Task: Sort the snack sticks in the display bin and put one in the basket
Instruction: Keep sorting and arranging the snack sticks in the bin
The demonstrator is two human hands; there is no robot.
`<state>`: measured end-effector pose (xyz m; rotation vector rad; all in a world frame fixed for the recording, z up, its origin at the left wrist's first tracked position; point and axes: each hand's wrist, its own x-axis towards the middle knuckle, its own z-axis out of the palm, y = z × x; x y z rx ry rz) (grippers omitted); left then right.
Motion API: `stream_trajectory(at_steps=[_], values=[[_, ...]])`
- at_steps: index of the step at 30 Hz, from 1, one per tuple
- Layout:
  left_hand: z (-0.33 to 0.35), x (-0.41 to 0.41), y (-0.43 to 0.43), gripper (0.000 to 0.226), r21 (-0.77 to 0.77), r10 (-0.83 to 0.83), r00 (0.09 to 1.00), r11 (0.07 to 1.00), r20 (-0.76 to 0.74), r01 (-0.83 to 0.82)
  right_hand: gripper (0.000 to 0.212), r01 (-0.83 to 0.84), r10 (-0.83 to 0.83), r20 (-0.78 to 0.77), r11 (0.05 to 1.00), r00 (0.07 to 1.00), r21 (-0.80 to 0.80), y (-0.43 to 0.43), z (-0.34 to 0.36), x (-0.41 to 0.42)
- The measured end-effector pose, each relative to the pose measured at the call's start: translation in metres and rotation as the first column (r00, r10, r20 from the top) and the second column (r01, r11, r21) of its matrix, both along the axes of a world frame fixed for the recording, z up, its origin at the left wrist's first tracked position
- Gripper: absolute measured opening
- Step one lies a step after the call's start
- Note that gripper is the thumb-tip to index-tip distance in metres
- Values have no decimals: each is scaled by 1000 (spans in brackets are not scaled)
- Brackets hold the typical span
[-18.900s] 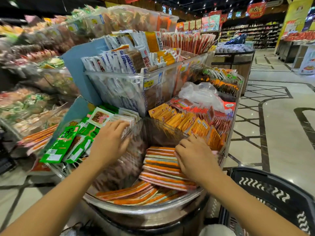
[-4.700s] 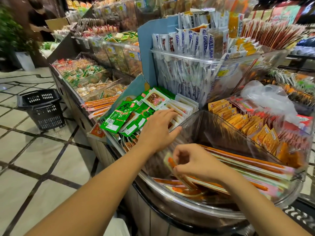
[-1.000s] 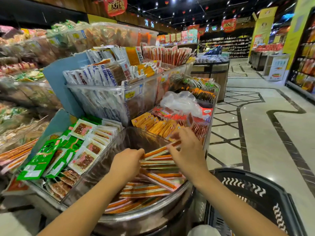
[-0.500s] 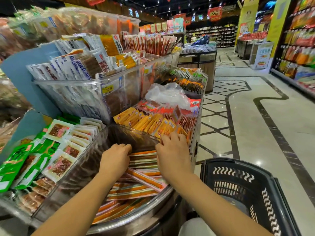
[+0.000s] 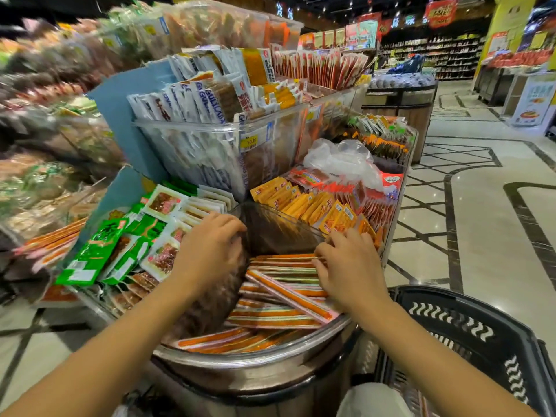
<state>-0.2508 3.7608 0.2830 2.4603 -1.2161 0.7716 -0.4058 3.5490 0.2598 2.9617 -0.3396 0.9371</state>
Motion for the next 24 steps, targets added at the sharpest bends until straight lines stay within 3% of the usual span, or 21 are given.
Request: stream_trajectory(at_steps=[4, 9, 13, 19, 24], values=[[5, 16, 43, 23, -44, 63, 993, 997, 102, -59, 11, -169, 159, -110, 982, 981, -84, 5, 6, 5], [-4, 27, 68, 39, 19, 184, 983, 983, -27, -184, 14, -325, 323, -252, 945, 912, 34, 41, 22, 15], [-11, 27, 70, 37, -73, 167, 975, 981, -146, -179, 21, -439, 490, -423, 872, 763, 217, 77, 22, 33], [-13, 29, 72, 52, -96, 159, 967, 979, -197, -181, 32, -484, 567, -676, 806, 470, 340, 128, -2, 79], [-16, 30, 72, 46, -127, 147, 967, 976, -210, -176, 43, -506, 582, -734, 777, 350, 375, 148, -24, 94]])
